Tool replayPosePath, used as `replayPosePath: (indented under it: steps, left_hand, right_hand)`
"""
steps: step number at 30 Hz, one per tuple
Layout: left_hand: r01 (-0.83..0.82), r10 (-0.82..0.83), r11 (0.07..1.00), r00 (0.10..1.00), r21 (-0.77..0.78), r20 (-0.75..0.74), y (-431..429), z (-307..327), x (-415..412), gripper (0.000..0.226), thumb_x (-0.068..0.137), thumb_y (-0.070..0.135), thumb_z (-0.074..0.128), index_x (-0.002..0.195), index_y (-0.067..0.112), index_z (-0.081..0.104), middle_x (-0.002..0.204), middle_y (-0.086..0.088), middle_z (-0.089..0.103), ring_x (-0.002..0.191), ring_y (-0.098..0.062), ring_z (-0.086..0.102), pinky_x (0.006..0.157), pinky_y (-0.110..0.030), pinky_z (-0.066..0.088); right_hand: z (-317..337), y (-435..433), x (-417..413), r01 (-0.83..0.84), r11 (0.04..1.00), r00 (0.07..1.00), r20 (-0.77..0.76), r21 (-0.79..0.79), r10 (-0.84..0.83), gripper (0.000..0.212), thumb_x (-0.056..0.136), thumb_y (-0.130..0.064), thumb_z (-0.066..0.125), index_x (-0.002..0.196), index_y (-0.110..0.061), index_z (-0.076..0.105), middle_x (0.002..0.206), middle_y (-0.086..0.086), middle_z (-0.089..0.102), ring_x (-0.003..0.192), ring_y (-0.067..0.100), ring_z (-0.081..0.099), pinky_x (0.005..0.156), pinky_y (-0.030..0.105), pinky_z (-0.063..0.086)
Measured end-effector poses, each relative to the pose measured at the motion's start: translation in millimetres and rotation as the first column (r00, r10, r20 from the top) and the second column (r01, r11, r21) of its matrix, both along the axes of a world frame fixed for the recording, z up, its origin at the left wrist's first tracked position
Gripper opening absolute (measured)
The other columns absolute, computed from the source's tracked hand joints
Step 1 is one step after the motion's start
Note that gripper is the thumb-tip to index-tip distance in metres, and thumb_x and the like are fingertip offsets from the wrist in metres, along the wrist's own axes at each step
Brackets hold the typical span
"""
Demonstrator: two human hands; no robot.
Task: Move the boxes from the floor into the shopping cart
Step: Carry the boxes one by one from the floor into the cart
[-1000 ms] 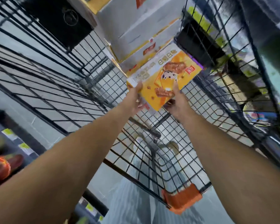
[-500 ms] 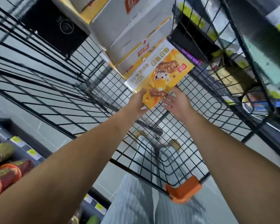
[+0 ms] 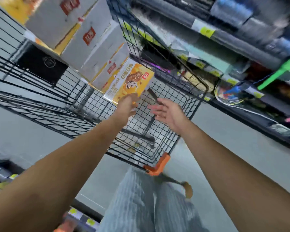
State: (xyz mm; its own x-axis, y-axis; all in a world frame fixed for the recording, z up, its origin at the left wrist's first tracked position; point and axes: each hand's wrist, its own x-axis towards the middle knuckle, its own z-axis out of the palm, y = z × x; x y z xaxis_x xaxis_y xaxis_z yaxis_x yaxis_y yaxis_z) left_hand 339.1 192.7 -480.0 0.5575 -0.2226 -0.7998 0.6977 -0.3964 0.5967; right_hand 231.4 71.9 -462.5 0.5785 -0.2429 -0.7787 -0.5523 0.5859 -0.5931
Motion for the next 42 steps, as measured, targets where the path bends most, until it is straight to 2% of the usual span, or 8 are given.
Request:
replayPosePath:
  steps: [5,9,13,16,20,32,39,42]
  left_hand:
    - [0.209,-0.229,0.973,0.87,0.095,0.437,-45.3,41.9,-61.6,0.013,0.094,0.017,0.054,0.107,0.017,0.058,0.093,0.003,0.059,0.082,-0.012,0.055,0.076,-0.019,0.045]
    - [0.392,-0.366,0.917,0.757,0.071,0.542,-90.3,76.8,-147.4,0.025,0.094,0.005,0.049,0.116,0.003,0.059,0.089,-0.003,0.059,0.08,-0.013,0.054,0.068,-0.014,0.044]
    - [0.477,-0.432,0.879,0.764,0.032,0.479,-129.0,101.4,-239.6,0.011,0.095,0.008,0.049,0.092,0.013,0.058,0.076,0.003,0.055,0.069,-0.009,0.051,0.056,-0.015,0.038]
    - [0.69,-0.66,0.711,0.592,0.132,0.463,-159.7,111.4,-314.8,0.007,0.093,0.017,0.054,0.094,0.017,0.061,0.091,-0.003,0.058,0.085,-0.017,0.054,0.072,-0.026,0.037]
    - [0.839,-0.784,0.526,0.416,0.137,0.46,-204.9,128.1,-409.8,0.015,0.093,0.014,0.049,0.08,0.021,0.051,0.09,-0.007,0.048,0.084,-0.016,0.048,0.059,-0.026,0.033]
    - [0.993,-0.941,0.076,0.043,0.085,0.337,-295.0,140.0,-677.6,0.006,0.092,0.018,0.05,0.095,0.02,0.054,0.096,-0.001,0.055,0.082,-0.014,0.053,0.057,-0.022,0.032]
    - [0.991,-0.949,-0.11,-0.126,0.072,0.288,-369.8,128.6,-809.7,0.013,0.095,0.026,0.048,0.105,0.02,0.054,0.11,0.001,0.06,0.096,-0.015,0.058,0.073,-0.025,0.039]
    - [0.988,-0.946,-0.147,-0.154,0.044,0.286,-406.3,119.6,-869.4,0.017,0.095,0.026,0.049,0.109,0.018,0.054,0.111,0.0,0.059,0.098,-0.016,0.057,0.077,-0.027,0.04]
  right_hand:
    - [37.7,-31.1,-70.4,0.146,0.987,0.989,0.026,-0.062,-0.144,0.021,0.1,-0.02,0.042,0.092,-0.011,0.059,0.086,0.011,0.066,0.078,0.021,0.064,0.072,0.029,0.05]
    - [57.3,-59.2,-161.5,0.268,0.96,0.963,0.04,-0.083,-0.265,0.019,0.098,-0.02,0.044,0.088,-0.015,0.06,0.084,0.008,0.066,0.076,0.019,0.064,0.067,0.028,0.048]
    - [70.3,-87.1,-267.6,0.379,0.923,0.925,0.056,-0.069,-0.376,0.018,0.097,-0.022,0.045,0.088,-0.014,0.059,0.087,0.007,0.066,0.077,0.018,0.064,0.066,0.027,0.047]
    - [83.7,-107.2,-356.6,0.483,0.872,0.875,0.084,-0.079,-0.477,0.021,0.098,-0.025,0.046,0.084,-0.014,0.057,0.086,0.005,0.065,0.078,0.016,0.063,0.068,0.027,0.047]
    - [97.7,-127.3,-462.1,0.623,0.774,0.782,0.083,-0.112,-0.617,0.022,0.098,-0.025,0.045,0.084,-0.014,0.057,0.082,0.004,0.063,0.072,0.016,0.06,0.067,0.027,0.046]
    - [105.7,-147.0,-727.9,0.909,0.403,0.409,0.049,-0.102,-0.911,0.016,0.099,-0.022,0.042,0.101,-0.013,0.055,0.085,0.004,0.06,0.073,0.016,0.057,0.067,0.027,0.045]
    - [83.9,-184.4,-858.5,0.966,0.214,0.218,0.008,-0.147,-0.976,0.013,0.097,-0.023,0.048,0.089,-0.017,0.057,0.085,0.003,0.063,0.075,0.016,0.06,0.066,0.027,0.047]
    - [74.7,-208.9,-913.3,0.957,0.213,0.212,-0.025,-0.198,-0.977,0.009,0.094,-0.026,0.051,0.094,-0.02,0.057,0.086,0.001,0.065,0.074,0.014,0.06,0.067,0.026,0.045]
